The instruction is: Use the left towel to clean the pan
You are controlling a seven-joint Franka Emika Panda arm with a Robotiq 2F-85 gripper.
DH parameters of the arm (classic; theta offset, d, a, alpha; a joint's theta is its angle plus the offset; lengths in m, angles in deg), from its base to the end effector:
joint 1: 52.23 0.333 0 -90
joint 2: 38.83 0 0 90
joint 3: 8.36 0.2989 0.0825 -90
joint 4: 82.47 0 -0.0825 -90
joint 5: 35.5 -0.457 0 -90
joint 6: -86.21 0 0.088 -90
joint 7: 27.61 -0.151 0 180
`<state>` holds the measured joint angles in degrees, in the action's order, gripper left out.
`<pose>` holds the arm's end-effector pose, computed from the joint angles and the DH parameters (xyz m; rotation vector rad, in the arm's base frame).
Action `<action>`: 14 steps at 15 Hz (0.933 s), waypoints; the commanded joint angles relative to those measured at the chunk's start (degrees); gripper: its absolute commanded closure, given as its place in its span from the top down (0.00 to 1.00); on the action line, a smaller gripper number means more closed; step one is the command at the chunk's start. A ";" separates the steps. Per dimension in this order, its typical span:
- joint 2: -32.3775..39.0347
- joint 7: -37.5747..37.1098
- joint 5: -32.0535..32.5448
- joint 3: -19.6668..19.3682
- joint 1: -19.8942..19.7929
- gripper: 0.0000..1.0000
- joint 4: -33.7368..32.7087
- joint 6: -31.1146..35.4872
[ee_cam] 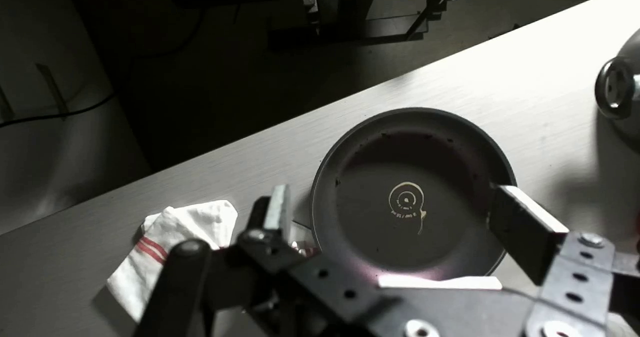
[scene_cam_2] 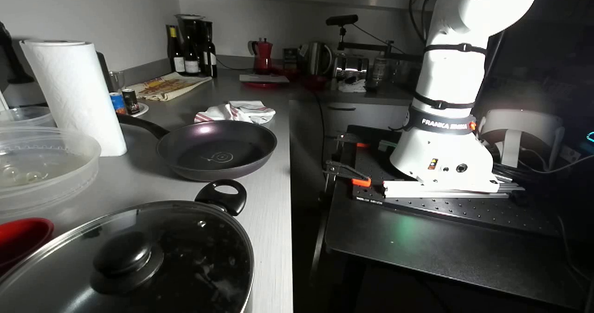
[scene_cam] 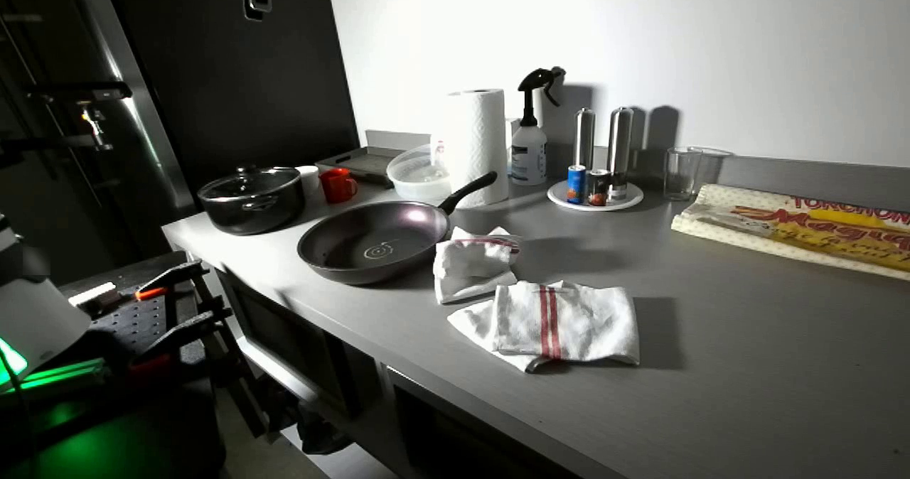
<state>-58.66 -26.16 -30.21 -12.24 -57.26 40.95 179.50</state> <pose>0.4915 -0.0914 0.4506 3.0713 -0.1698 -0.2862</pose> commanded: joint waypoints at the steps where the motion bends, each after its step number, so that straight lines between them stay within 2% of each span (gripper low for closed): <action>1: 6.30 0.70 -0.02 -1.05 -0.01 1.00 -3.59 3.14; 9: 24.62 2.38 -3.32 -3.62 -1.76 1.00 -12.13 15.52; 14: 36.77 0.97 -9.34 -4.03 -4.48 1.00 -18.96 25.03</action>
<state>-29.15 -25.18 -36.24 -15.97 -60.53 27.91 200.92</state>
